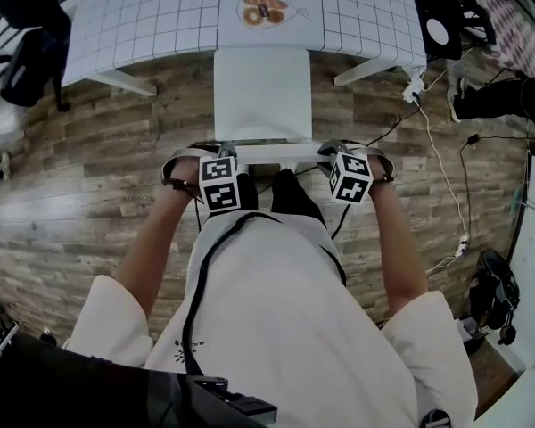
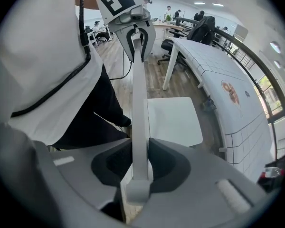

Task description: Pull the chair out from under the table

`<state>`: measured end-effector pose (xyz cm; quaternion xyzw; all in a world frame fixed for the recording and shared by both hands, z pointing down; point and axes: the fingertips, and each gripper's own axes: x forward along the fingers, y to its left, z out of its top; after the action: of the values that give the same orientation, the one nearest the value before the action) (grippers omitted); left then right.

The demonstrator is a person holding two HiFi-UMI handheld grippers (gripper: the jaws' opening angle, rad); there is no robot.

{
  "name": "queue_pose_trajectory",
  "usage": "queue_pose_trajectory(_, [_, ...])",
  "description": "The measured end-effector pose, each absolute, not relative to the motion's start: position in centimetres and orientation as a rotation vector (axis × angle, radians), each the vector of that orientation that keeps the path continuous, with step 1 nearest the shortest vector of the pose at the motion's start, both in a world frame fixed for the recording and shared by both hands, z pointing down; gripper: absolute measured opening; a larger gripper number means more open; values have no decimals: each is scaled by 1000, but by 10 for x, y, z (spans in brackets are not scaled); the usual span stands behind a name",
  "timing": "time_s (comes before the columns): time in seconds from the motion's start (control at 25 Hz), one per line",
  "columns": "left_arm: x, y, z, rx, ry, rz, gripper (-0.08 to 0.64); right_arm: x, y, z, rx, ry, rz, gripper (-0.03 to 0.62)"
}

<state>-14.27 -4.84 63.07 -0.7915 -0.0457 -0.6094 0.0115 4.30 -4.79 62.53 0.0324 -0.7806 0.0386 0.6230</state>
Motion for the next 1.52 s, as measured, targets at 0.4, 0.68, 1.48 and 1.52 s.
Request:
queue_pose_trajectory(0.4, [-141,-47,634,-2461,-88,-1903,86,45,-44,626,69,-1805,54,89])
queue_pose_trajectory(0.68, [-134,-47,653,-2338,25,-1973,89,50,-40,627,72,-1853,-15,84])
queue_pose_trajectory(1.48, [-124,-39,670,-2218,111,-2135,84,59,-30,627,82,-1954,-58,83])
queue_pose_trajectory(1.52, [-124,-39,669,-2217,109,-2130,84,58,-31,627,90,-1952,-62,83])
